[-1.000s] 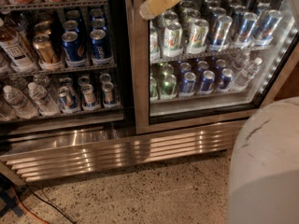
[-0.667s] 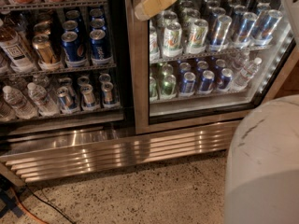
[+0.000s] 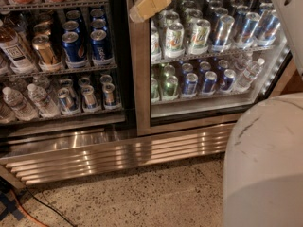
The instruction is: Open right fridge door
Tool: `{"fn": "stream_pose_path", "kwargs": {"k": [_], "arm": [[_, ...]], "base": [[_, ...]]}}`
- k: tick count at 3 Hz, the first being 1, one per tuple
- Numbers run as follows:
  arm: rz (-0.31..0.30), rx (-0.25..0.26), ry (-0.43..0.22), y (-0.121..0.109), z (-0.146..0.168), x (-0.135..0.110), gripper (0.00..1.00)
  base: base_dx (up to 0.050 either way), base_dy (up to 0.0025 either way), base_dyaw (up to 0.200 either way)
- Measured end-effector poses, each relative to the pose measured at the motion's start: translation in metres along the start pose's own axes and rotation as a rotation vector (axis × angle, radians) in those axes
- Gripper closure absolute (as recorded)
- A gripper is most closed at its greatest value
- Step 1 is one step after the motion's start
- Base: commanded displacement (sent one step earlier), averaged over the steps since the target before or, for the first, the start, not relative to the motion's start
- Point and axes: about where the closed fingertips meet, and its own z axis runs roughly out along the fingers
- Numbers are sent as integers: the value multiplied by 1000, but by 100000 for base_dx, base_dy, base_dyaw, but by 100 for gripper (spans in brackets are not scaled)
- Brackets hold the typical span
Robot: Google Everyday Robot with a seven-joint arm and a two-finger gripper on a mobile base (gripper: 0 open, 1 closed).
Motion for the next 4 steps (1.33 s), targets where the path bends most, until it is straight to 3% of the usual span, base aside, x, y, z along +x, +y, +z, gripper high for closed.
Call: {"fn": "stream_pose_path", "kwargs": {"k": [1,2,4], "arm": [[-7,-51,-7,6,9,-2,1],[-7,-51,-7,6,5,0,19],[-7,-52,-7,-6,-3,1,66]], "base": [[0,0,0],[0,0,0],[0,0,0]]}}
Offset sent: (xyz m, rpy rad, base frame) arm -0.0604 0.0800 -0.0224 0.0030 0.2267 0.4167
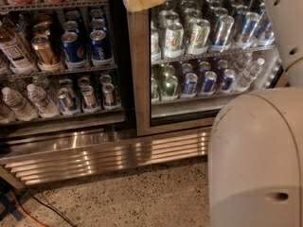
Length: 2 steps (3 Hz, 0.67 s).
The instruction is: Open right fridge door
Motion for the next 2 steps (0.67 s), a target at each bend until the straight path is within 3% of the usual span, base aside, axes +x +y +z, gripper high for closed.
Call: {"fn": "stream_pose_path", "kwargs": {"k": [1,2], "arm": [[0,0,0,-9,-5,1,89],[0,0,0,-16,-5,1,100]], "base": [[0,0,0],[0,0,0]]}}
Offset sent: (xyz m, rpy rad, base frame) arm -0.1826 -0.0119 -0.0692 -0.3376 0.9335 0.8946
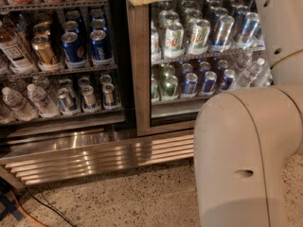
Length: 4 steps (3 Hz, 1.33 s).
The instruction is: Open right fridge door
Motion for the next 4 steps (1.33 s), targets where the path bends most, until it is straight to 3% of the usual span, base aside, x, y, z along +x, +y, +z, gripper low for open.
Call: {"fn": "stream_pose_path", "kwargs": {"k": [2,4], "arm": [[0,0,0,-3,0,0,100],[34,-45,-51,4,7,-7,100]], "base": [[0,0,0],[0,0,0]]}}
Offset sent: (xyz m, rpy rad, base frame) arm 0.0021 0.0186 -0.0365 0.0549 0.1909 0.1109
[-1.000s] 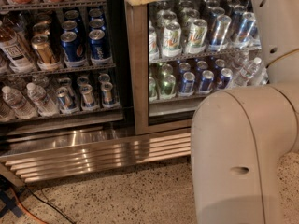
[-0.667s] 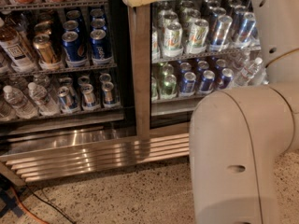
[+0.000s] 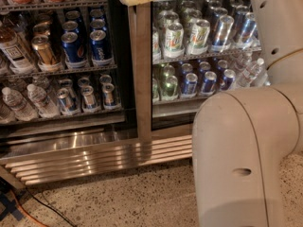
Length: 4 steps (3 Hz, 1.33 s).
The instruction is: Open right fridge door
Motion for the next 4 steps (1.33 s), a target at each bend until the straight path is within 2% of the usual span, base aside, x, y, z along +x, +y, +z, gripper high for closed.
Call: {"fn": "stream_pose_path", "kwargs": {"k": [2,3,4], "arm": [[14,-13,-7,2,0,2,100],[25,-19,-32,6,-2,-4,100],[25,-19,-32,6,-2,-4,100]], "base": [[0,0,0],[-5000,4,-17],[0,0,0]]}}
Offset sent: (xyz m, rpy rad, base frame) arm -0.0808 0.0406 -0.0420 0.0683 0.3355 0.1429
